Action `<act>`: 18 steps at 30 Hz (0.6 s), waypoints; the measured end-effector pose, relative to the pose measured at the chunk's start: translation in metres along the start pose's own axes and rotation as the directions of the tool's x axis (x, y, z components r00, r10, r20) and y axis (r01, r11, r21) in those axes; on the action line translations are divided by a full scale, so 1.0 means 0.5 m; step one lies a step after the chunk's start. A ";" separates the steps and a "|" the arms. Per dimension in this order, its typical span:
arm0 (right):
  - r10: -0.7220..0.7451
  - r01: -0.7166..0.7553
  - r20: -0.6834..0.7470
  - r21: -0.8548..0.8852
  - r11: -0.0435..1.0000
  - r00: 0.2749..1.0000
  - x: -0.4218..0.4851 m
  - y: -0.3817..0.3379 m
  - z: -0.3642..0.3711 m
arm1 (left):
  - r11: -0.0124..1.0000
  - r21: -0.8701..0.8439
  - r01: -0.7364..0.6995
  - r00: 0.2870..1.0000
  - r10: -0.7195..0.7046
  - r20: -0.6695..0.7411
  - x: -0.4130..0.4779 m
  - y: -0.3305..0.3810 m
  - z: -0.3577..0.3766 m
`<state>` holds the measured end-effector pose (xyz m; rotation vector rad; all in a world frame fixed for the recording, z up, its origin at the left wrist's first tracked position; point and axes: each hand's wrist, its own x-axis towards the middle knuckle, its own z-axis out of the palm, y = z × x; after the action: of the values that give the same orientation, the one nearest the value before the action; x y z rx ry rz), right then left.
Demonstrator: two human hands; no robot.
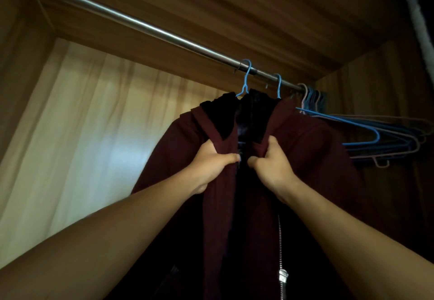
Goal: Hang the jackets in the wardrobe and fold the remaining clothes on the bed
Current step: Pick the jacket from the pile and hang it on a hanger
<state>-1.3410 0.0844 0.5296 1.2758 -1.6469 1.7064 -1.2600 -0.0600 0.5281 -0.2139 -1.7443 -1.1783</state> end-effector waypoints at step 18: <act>0.112 -0.093 0.124 -0.147 0.985 0.986 -0.329 0.121 0.048 | 0.952 0.204 0.229 0.968 -0.246 0.059 -0.301 -0.164 -0.052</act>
<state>-1.3056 0.0957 0.3566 1.2791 -1.9043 1.5606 -1.2176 -0.0700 0.3601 0.0694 -1.9889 -1.1702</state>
